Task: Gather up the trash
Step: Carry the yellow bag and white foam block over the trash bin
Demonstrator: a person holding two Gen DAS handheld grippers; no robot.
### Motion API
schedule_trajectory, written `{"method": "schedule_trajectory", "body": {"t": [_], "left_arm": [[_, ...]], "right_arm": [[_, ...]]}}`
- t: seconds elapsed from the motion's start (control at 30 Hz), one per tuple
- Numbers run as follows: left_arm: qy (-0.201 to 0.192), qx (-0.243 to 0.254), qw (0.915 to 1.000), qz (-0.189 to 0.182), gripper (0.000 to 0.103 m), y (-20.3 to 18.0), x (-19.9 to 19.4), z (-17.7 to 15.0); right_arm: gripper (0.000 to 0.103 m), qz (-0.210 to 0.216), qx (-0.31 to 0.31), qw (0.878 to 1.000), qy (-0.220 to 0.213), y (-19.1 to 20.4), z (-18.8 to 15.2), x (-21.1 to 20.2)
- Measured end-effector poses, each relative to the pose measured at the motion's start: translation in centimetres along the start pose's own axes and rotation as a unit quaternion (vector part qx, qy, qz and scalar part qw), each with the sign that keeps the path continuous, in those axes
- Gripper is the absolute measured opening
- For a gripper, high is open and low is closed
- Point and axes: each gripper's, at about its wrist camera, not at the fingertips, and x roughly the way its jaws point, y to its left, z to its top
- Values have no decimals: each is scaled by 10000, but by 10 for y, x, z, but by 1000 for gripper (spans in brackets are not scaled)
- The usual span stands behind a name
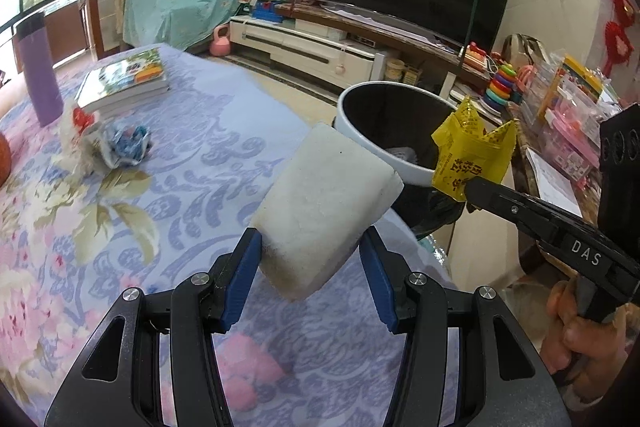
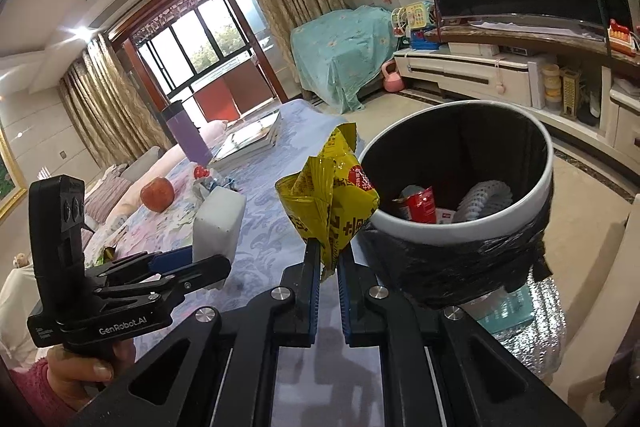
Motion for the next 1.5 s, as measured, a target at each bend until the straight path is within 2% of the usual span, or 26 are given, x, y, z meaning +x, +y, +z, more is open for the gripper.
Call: {"method": "schedule_trajectory", "body": {"t": [0.4,0.9,1.5], "left_arm": [[-46,255,9995,-154,51,-29,17,24],[-16,409,9989,-249,51,-48,42,48],[98,568,9978,-319,51,-66,70,79]], "right_arm": [[8,-274,40,9996,-66,-21,11,-8],[8,-536,149,9983,-145,-41,26,-10],[8,-750,102,9971,40,-58,40,2]]}}
